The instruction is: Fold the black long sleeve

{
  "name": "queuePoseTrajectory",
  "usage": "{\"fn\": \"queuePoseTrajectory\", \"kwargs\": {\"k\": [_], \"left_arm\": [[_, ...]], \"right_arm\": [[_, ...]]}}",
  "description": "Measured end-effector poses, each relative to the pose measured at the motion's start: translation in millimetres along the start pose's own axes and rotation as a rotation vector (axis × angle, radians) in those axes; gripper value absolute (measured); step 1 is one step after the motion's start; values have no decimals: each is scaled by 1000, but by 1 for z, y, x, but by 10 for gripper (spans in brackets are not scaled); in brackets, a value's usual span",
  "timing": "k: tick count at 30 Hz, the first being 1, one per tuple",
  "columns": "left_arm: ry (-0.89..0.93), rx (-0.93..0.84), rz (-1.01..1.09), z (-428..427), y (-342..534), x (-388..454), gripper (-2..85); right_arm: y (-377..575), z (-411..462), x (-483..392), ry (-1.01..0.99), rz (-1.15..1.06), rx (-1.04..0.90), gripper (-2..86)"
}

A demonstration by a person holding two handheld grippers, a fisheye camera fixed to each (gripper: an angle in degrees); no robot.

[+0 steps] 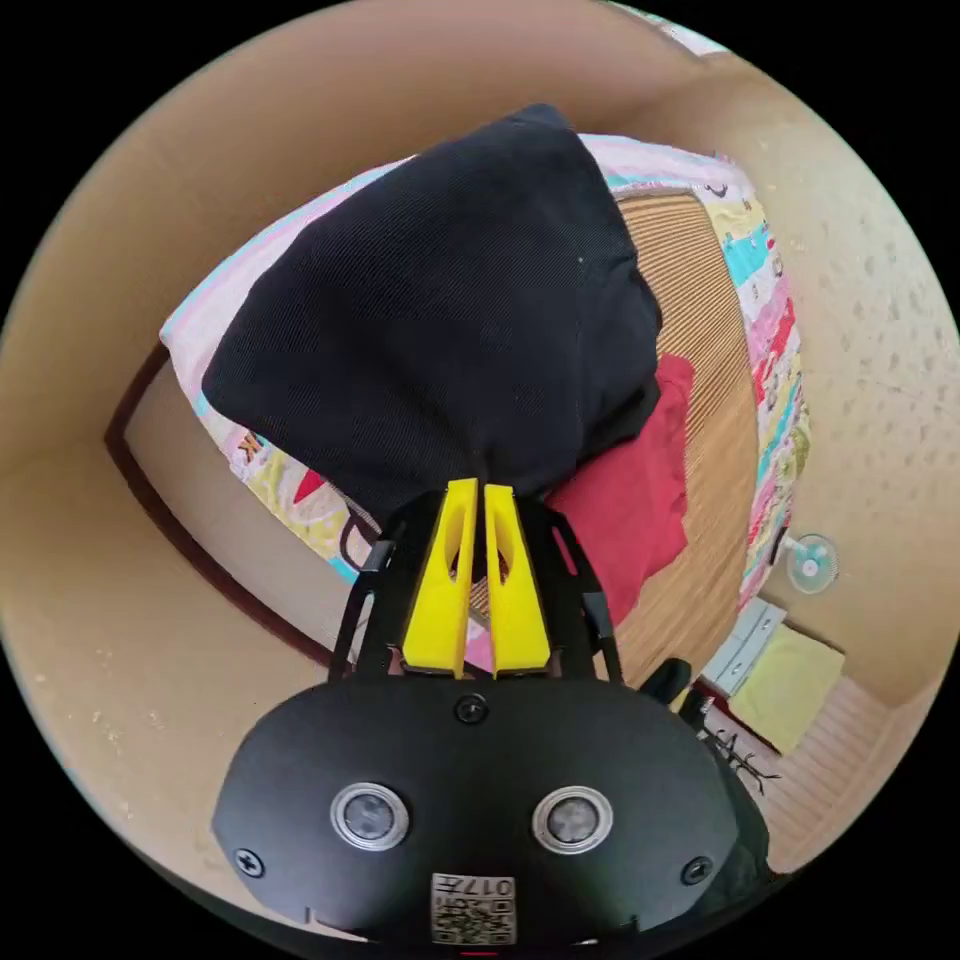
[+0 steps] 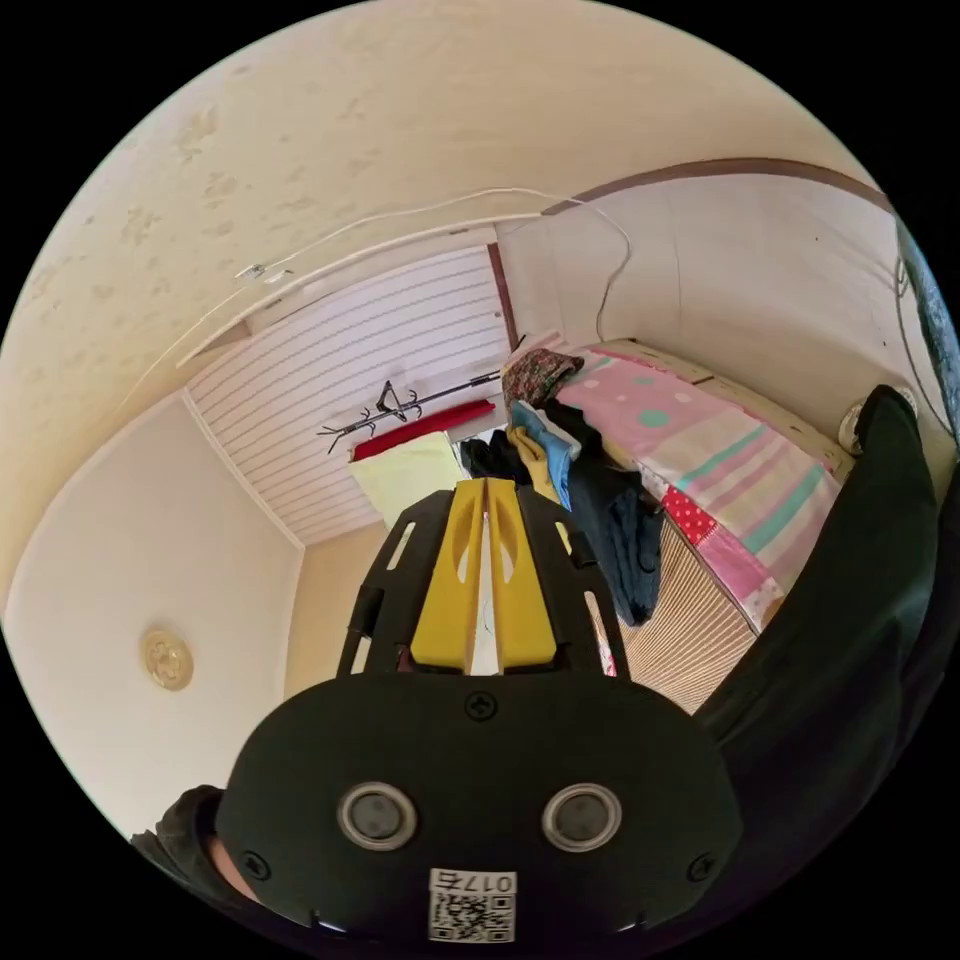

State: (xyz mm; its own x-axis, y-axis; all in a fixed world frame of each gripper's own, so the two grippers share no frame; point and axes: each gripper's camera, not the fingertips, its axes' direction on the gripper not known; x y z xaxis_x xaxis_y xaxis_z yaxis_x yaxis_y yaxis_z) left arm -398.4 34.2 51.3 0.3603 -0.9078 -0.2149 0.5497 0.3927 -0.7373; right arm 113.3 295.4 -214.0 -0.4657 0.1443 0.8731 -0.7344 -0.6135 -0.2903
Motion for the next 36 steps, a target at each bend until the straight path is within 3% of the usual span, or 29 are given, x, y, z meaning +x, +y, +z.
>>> {"fn": "queuePoseTrajectory", "kwargs": {"k": [2,6,10,13,18,21,24,27,31,33,36], "left_arm": [[184,82,43,-13,21,-18,-3],[800,282,133,-31,69,-68,-7],[1108,370,370,-46,94,-70,-8],[1204,344,697,-78,118,-35,-9],[1556,315,1169,-128,195,32,-8],[1842,227,1355,-137,246,66,-6],[2149,65,1357,-117,291,95,-5],[2323,-139,1247,-76,340,117,-4],[2391,-399,1186,-30,410,135,-4],[2316,-586,1198,-7,455,147,-4],[2092,-719,1306,-1,495,150,-3]], "right_arm": [[0,21,11,15,-22,-111,3],[6,79,33,58,-80,-423,4],[39,146,54,105,-138,-815,4],[80,184,68,-30,-142,-1057,5],[180,215,71,-133,-238,-1444,8],[269,210,57,-235,-318,-1743,14],[358,179,42,-353,-406,-2028,30],[436,136,29,-493,-409,-2248,82],[514,65,19,-598,-508,-2439,154],[534,38,21,-591,-590,-2470,158],[554,6,30,-716,-486,-2599,98]]}}
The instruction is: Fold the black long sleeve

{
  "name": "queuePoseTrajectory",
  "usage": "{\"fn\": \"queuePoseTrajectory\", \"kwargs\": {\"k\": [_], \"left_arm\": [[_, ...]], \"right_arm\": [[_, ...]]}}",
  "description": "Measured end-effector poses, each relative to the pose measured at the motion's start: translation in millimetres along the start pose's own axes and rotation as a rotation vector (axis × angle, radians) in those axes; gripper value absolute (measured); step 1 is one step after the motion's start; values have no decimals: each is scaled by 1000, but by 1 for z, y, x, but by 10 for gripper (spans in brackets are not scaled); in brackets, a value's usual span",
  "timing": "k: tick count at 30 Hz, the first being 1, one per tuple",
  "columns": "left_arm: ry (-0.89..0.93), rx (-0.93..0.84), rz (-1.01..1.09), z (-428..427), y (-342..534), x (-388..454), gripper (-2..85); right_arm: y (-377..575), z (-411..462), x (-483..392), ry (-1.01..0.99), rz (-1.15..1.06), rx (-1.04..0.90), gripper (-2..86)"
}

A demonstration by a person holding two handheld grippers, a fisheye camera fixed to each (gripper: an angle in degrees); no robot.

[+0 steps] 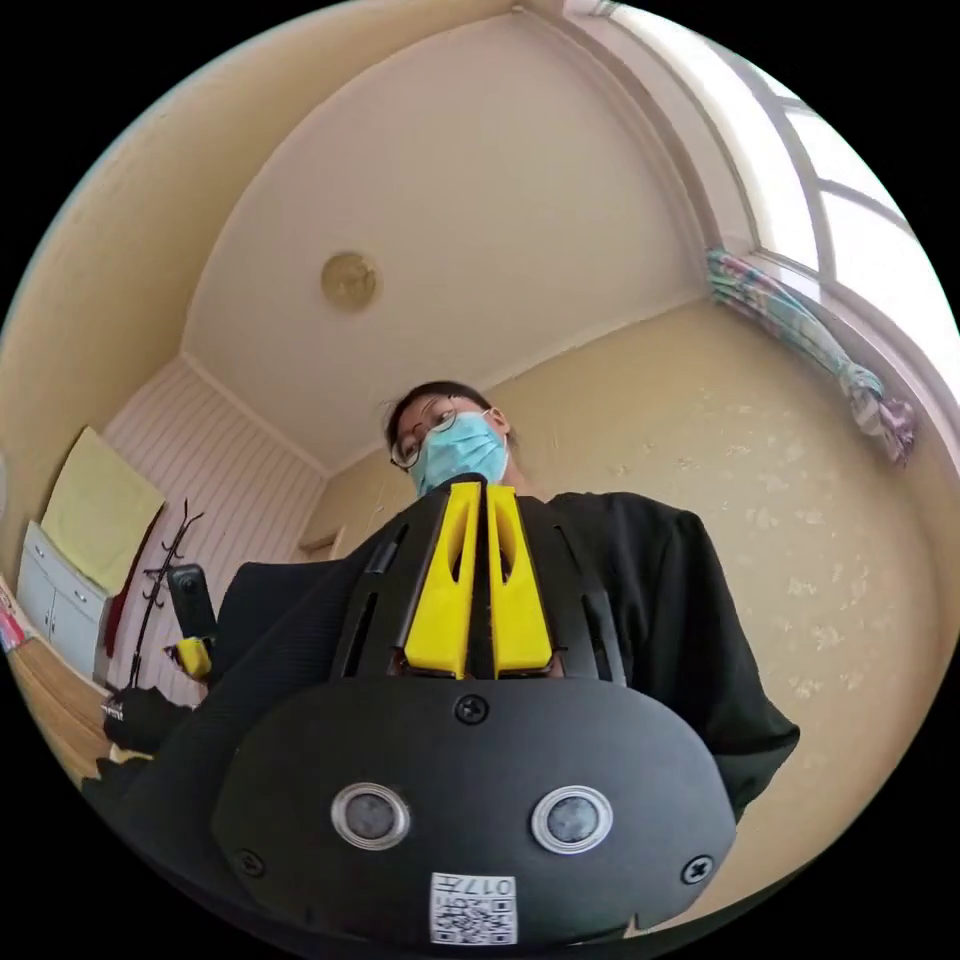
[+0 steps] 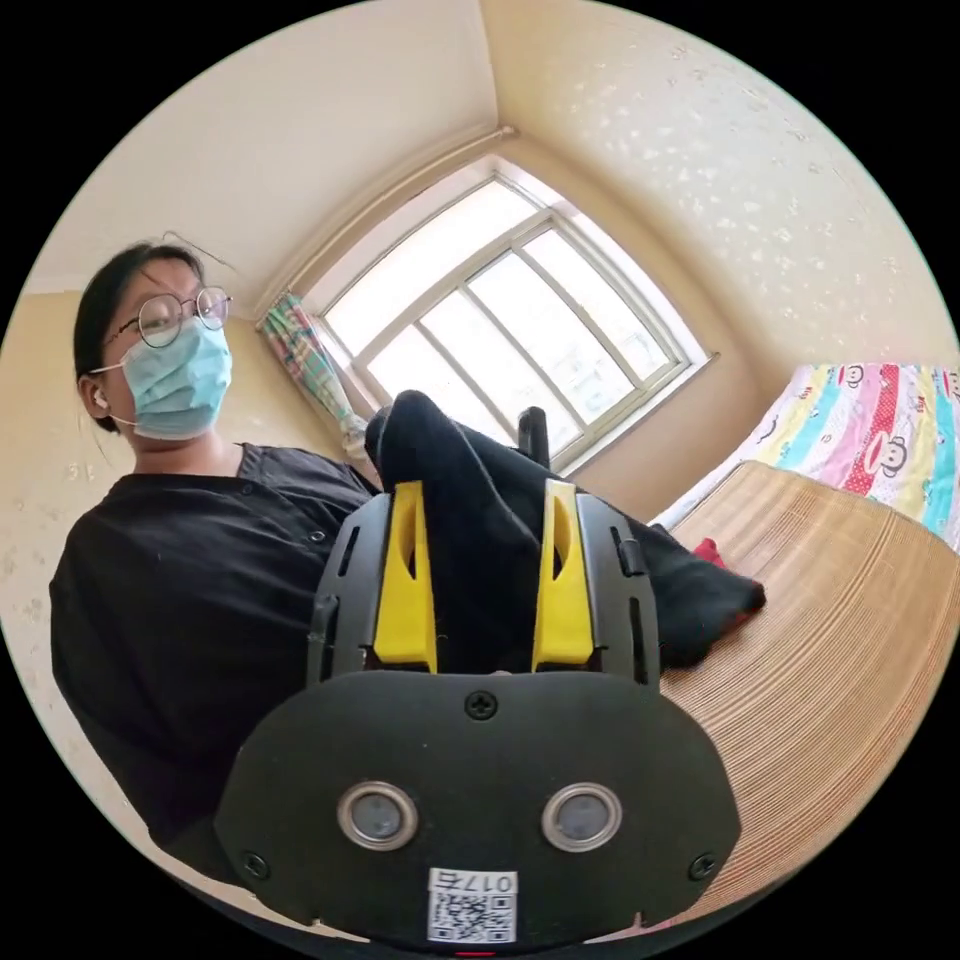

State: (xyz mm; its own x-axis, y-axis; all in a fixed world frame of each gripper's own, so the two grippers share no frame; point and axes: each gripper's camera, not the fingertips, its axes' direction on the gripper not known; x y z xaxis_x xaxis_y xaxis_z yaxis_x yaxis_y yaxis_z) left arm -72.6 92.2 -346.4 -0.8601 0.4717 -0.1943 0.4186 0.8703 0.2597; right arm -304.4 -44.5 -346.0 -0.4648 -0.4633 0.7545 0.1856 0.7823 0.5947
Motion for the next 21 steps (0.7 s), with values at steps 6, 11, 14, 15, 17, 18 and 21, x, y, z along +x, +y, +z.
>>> {"fn": "queuePoseTrajectory", "kwargs": {"k": [6,11,14,15,17,18,21], "left_arm": [[-412,-228,-209,15,26,45,6],[-1099,-315,-316,19,38,103,55],[-1362,-446,-435,43,42,96,114],[-1363,-492,-416,59,42,90,154],[-1271,-488,-297,83,41,86,164],[-1218,-459,-233,96,40,83,162],[-1251,-626,-244,131,47,42,165]], "right_arm": [[19,9,-3,6,-51,141,43],[24,11,1,206,4,184,38],[20,31,0,257,-12,154,37],[16,43,-1,293,-23,124,38],[9,65,-5,355,-59,51,38],[4,80,-7,405,-80,-8,39],[-1,113,-11,554,-106,-133,39]]}}
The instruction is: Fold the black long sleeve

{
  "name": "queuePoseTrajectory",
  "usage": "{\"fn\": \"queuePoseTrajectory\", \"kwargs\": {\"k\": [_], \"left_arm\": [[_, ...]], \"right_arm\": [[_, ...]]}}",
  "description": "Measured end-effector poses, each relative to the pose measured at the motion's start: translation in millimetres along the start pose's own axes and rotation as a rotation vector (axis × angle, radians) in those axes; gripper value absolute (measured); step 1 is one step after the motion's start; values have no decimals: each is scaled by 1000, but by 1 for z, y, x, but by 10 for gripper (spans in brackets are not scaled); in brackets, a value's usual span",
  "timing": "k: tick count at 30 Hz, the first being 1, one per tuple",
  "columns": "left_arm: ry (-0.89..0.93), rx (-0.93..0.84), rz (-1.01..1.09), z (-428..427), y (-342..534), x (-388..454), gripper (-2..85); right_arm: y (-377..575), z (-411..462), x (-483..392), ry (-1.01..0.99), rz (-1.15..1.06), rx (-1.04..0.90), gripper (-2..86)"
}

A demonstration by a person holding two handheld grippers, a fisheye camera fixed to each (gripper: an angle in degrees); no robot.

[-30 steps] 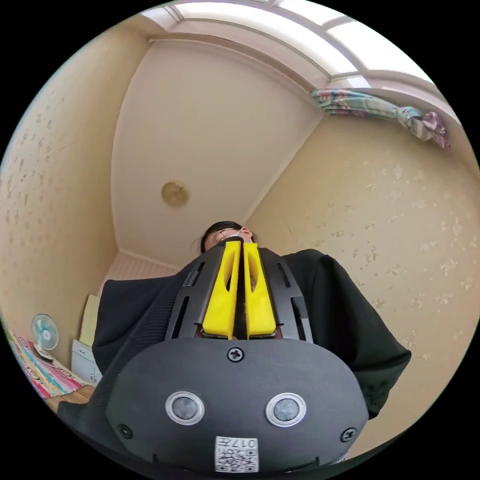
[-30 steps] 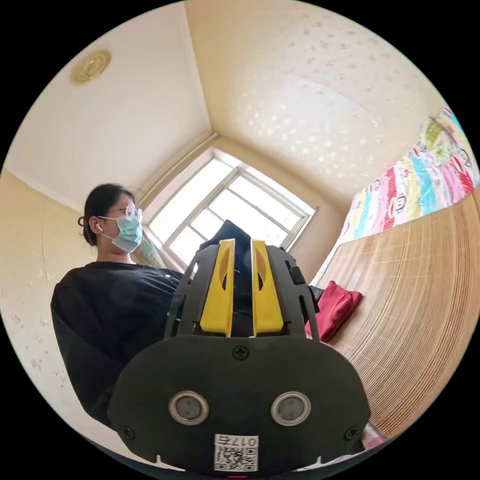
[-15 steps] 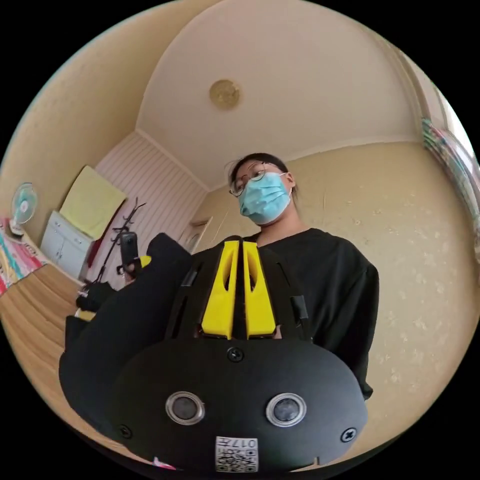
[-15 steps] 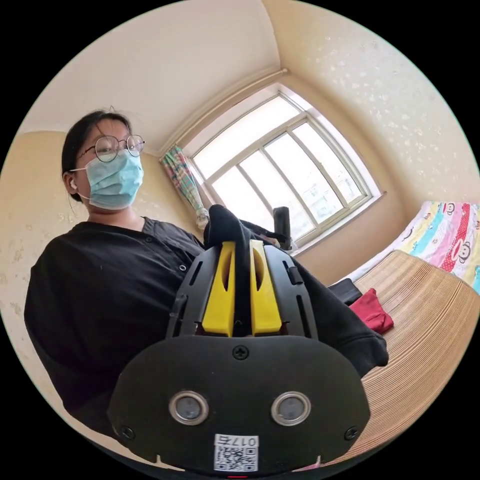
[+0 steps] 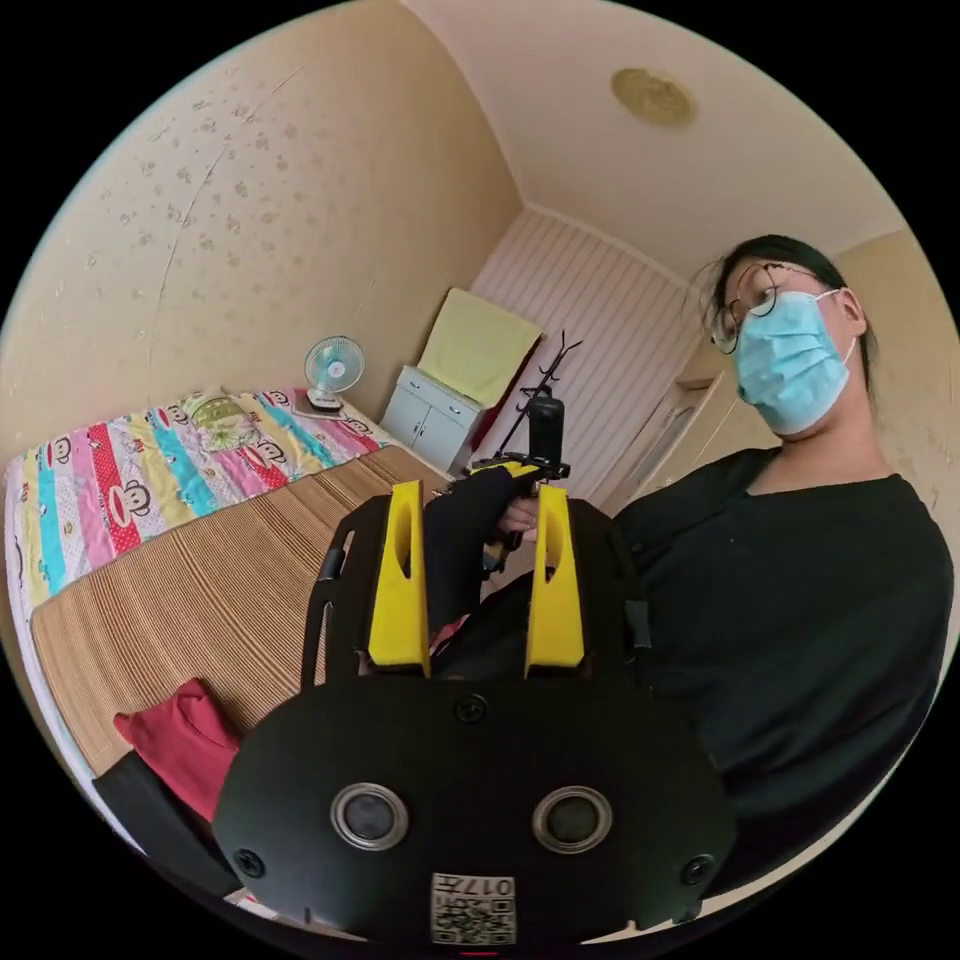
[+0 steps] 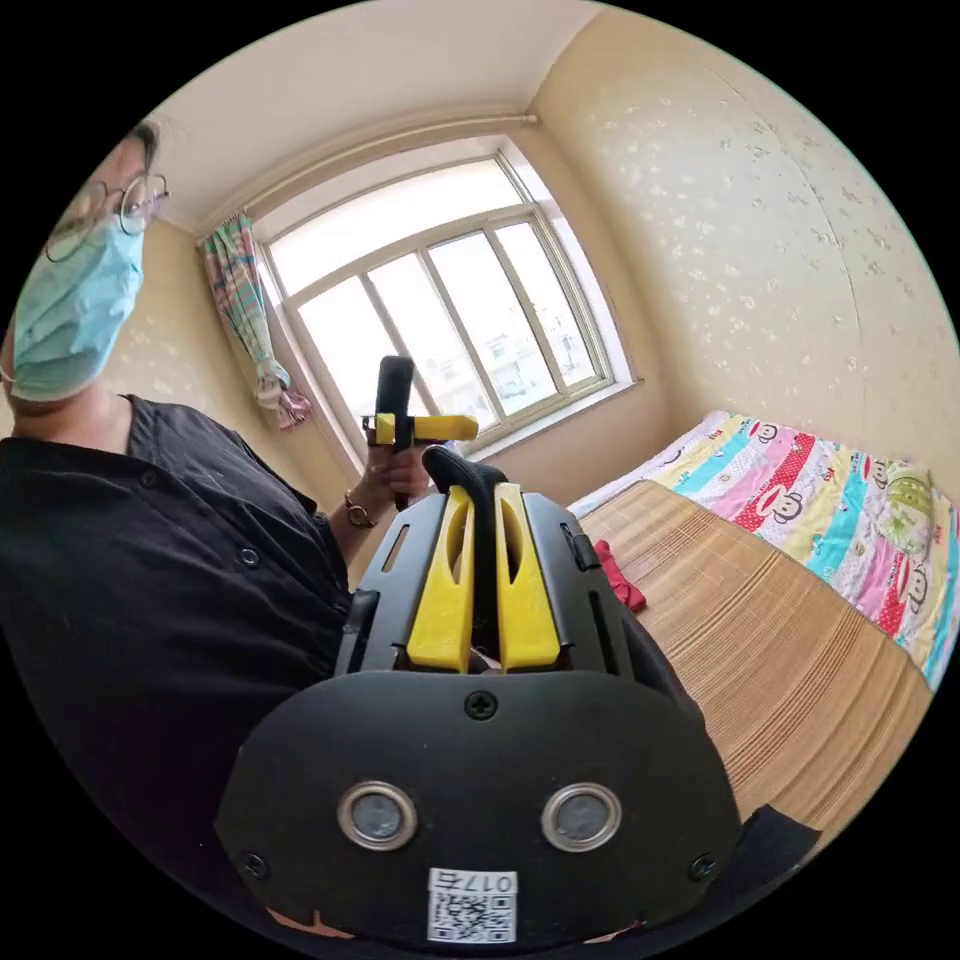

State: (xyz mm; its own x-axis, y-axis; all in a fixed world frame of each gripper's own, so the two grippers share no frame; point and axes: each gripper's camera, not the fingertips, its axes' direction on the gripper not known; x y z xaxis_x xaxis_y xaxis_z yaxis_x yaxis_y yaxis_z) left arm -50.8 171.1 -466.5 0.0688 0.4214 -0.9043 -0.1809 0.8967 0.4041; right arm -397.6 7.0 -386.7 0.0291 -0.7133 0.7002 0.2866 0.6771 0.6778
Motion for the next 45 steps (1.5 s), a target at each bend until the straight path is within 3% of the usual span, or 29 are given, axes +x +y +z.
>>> {"fn": "queuePoseTrajectory", "kwargs": {"k": [3,6,10,15,22,29,31,34,36,42,45], "left_arm": [[-166,-305,45,77,-16,10,179],[-104,-418,74,137,-14,16,151],[-46,-267,123,144,-5,15,103],[248,-31,100,103,7,-25,67],[366,168,157,44,23,-51,65],[536,419,165,7,52,-82,67],[557,447,139,8,57,-90,67],[522,436,81,11,62,-100,67],[457,384,50,12,64,-101,69],[197,215,-151,2,69,-117,96],[96,235,-283,-11,80,-133,122]], "right_arm": [[2,-2,-5,15,13,59,39],[6,-13,2,-55,53,161,39],[12,-27,4,-23,69,217,38],[23,-60,14,-123,60,350,39],[65,-123,41,-67,93,562,31],[81,-118,84,-112,181,360,133],[70,-102,91,-253,125,264,144],[51,-87,95,-433,44,175,95],[44,-90,95,-394,30,173,55],[56,-155,129,-405,66,469,35],[64,-180,149,-481,83,605,30]]}}
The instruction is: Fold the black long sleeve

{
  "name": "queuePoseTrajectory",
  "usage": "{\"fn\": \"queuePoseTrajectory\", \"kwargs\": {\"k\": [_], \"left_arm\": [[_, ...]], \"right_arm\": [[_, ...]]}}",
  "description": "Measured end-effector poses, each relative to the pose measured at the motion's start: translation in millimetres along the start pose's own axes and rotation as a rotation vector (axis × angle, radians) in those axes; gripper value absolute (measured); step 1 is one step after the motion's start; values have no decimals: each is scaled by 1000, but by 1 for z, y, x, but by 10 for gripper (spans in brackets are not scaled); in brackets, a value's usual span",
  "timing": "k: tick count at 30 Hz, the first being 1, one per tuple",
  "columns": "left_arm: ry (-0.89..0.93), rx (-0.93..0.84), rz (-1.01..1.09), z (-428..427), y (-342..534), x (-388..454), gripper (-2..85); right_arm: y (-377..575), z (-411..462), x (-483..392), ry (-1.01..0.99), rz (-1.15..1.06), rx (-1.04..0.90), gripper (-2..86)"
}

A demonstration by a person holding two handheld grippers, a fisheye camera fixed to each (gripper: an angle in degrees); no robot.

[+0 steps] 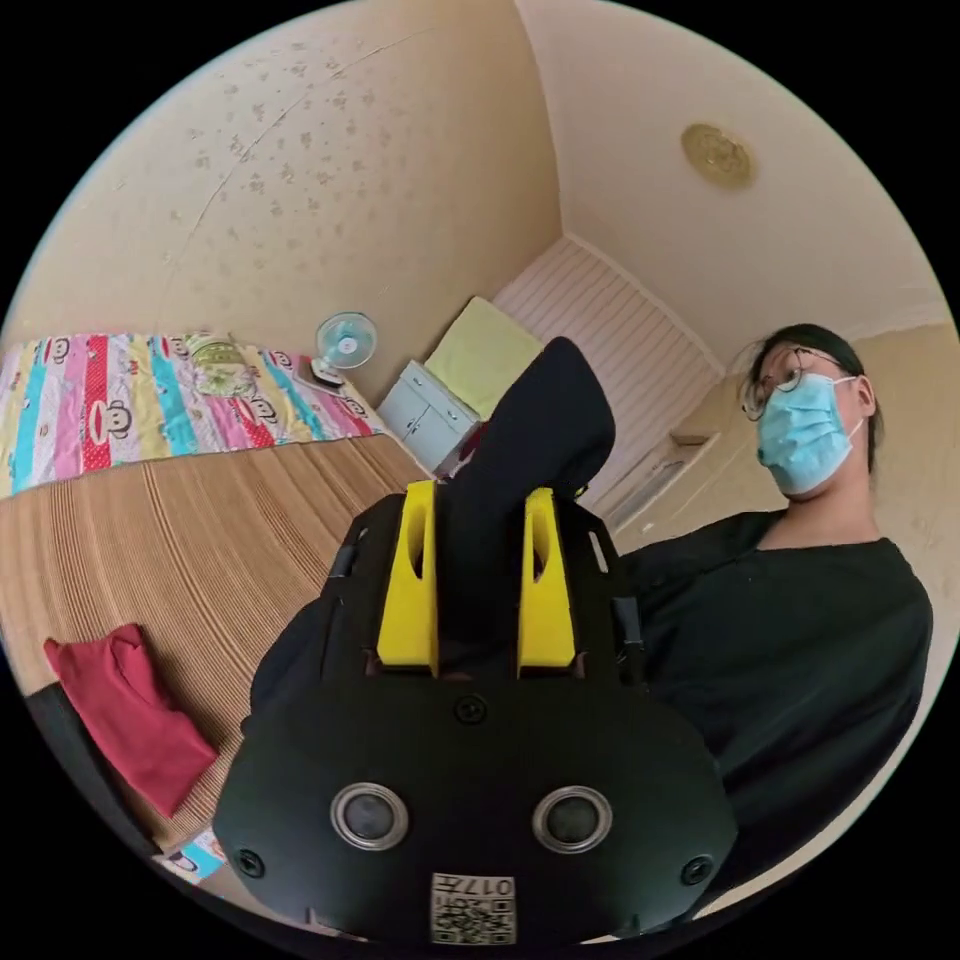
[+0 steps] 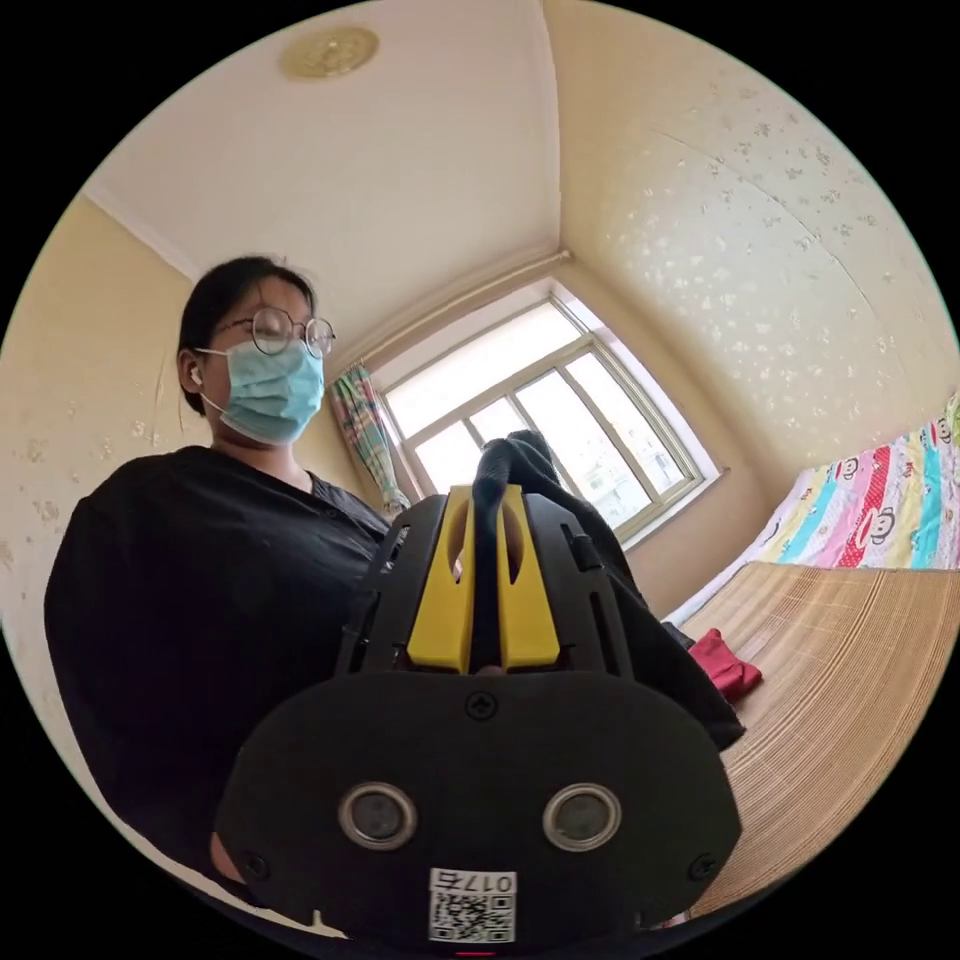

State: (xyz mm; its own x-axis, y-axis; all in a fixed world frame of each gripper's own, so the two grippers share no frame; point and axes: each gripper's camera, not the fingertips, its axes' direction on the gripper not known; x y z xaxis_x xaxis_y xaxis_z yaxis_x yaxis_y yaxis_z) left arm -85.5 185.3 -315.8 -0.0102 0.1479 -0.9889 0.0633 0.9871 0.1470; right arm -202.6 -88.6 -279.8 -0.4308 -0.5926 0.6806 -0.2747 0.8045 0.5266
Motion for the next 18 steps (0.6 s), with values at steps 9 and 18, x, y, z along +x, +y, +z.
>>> {"fn": "queuePoseTrajectory", "kwargs": {"k": [9,18], "left_arm": [[-57,-15,103,0,-8,26,128],[-71,-404,345,132,-37,70,134]], "right_arm": [[-23,-7,19,-114,69,9,27],[-43,-9,25,-361,71,40,31]]}}
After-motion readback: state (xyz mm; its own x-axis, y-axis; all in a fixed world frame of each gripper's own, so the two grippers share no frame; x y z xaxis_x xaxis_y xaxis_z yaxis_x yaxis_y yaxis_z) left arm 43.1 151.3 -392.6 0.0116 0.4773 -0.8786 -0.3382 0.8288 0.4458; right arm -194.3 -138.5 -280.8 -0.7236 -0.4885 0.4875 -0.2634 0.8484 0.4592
